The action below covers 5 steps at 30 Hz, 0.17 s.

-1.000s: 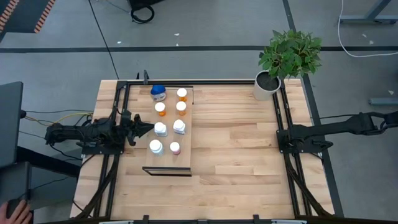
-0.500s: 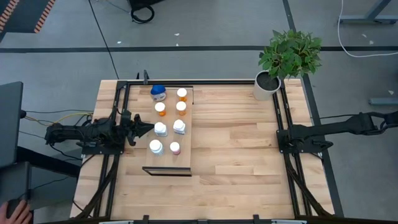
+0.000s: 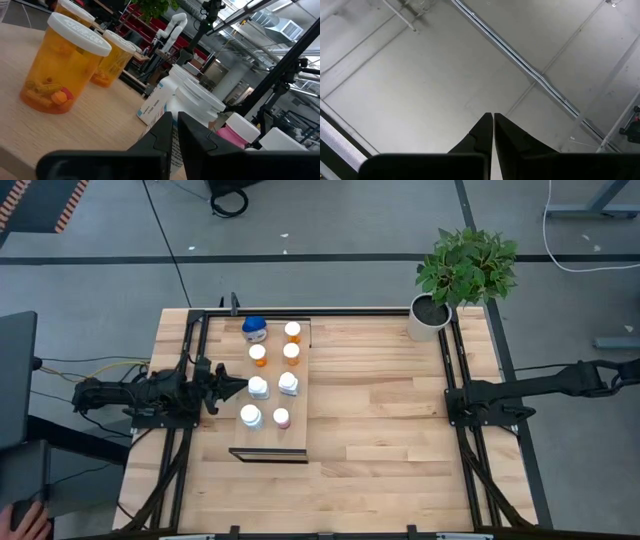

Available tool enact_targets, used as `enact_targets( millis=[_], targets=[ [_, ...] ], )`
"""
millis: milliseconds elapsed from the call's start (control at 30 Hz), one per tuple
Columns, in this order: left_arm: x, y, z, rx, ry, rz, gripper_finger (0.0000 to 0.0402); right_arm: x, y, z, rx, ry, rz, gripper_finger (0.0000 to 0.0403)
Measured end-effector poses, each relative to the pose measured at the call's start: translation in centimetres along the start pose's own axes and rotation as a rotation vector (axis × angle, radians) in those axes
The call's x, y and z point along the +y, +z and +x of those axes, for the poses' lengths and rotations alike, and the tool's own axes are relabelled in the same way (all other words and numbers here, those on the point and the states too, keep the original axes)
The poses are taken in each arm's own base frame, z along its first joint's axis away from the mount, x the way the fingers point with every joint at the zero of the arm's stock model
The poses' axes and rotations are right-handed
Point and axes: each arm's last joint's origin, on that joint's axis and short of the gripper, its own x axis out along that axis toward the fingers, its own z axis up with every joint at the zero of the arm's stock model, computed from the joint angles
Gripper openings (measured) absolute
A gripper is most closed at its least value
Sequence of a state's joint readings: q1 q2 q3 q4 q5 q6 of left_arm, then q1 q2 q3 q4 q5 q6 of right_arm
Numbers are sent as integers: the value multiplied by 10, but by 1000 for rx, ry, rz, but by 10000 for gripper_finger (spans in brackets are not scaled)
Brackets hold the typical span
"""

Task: Pick and place medicine bottles onto shelf by color
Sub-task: Return to Home Position

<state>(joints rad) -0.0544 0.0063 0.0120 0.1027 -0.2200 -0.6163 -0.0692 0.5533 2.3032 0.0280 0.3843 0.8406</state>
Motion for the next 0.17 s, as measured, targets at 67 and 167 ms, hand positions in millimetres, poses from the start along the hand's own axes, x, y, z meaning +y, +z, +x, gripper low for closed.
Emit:
enact_targets(
  millis=[67, 167],
  targets=[
    [0, 0, 0, 0, 0, 0, 33, 0, 0, 0, 0, 0, 0, 23],
    [0, 0, 0, 0, 0, 0, 37, 0, 0, 0, 0, 0, 0, 23]
  ],
)
